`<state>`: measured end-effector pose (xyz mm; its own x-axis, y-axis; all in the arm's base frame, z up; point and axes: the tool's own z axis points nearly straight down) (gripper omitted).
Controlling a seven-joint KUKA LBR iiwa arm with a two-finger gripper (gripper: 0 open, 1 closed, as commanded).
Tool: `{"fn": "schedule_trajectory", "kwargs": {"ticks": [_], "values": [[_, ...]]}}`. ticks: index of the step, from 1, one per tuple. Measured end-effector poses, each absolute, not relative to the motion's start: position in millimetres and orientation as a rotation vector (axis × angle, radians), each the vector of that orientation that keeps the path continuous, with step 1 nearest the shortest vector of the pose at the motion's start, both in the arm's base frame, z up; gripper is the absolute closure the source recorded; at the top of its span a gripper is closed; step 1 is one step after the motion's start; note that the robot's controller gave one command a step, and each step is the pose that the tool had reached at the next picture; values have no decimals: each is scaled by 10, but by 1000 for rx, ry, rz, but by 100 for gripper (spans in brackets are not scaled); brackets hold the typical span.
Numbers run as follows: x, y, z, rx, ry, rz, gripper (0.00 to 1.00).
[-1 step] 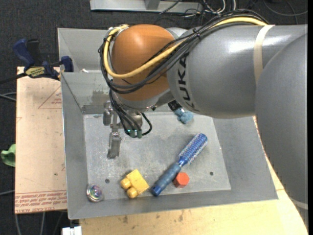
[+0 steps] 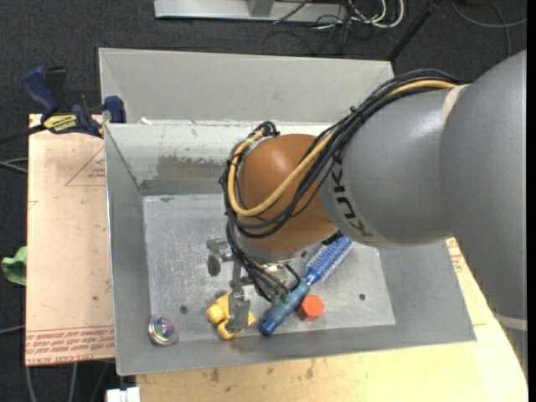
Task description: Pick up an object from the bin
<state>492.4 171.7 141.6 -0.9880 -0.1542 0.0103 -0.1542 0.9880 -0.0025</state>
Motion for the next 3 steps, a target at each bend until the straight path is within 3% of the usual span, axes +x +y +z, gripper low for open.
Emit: {"fn": "schedule_trajectory", "kwargs": {"ticks": [1,2,3], "values": [[5132,1173,699,997,-2976,0,0],[4897,1434,711,1345,-2839,-1,0],[4905,1427,710,1343,-2844,-2,100]]}}
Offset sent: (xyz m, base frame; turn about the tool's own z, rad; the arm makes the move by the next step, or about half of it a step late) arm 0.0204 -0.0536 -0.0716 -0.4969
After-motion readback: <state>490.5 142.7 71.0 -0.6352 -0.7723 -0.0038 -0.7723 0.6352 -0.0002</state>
